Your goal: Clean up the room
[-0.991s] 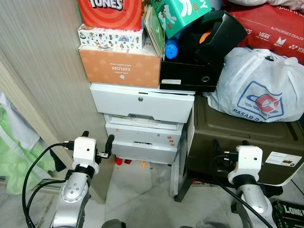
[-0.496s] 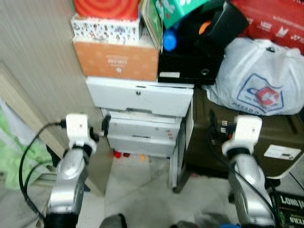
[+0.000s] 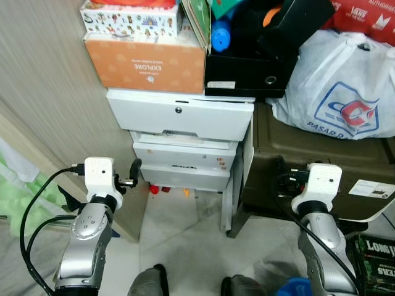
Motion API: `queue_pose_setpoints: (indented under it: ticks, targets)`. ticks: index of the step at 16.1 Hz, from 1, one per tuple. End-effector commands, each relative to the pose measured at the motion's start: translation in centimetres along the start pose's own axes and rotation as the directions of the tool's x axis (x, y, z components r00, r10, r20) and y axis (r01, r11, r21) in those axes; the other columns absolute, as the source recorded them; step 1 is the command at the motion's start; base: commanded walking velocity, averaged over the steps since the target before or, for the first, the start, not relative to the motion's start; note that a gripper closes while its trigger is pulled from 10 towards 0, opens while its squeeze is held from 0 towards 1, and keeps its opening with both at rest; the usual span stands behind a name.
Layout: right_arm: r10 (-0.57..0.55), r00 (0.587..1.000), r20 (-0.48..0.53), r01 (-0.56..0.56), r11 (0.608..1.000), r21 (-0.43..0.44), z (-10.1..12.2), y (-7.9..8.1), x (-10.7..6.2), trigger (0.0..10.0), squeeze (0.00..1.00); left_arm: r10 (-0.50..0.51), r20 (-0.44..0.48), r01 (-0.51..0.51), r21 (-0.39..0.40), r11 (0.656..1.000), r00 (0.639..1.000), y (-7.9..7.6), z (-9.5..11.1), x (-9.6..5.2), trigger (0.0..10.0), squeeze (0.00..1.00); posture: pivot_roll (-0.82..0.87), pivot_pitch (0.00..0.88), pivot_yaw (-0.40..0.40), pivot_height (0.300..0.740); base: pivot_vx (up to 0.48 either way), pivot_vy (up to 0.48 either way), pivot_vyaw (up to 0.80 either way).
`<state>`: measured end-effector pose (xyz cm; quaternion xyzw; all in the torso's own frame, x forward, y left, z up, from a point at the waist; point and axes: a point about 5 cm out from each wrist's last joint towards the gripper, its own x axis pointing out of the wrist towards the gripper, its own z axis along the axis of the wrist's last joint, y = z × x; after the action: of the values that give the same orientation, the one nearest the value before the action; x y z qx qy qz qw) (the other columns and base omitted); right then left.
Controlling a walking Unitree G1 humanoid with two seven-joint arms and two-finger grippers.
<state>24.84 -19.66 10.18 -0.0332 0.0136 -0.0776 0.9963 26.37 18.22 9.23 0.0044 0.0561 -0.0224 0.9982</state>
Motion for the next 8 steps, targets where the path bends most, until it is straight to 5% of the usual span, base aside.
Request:
queue_pose_setpoints:
  ticks: [1,8]
  targets:
    - [-0.001,1.000,0.020,0.001,1.000,-0.003,0.7,0.0,0.2,10.0,0.00,0.010,0.001,-0.010,-0.008,1.000,1.000,0.0,0.4,0.0,10.0,0.00,-0.08,0.207,0.026,0.740,0.000,0.000,0.00]
    - [0.056,0.997,0.045,-0.055,0.998,-0.026,1.4,0.5,1.7,10.0,0.00,0.060,0.021,-0.059,-0.030,0.998,0.998,-0.5,0.6,0.3,10.0,0.00,-0.06,0.137,-0.025,0.740,0.000,0.000,0.00]
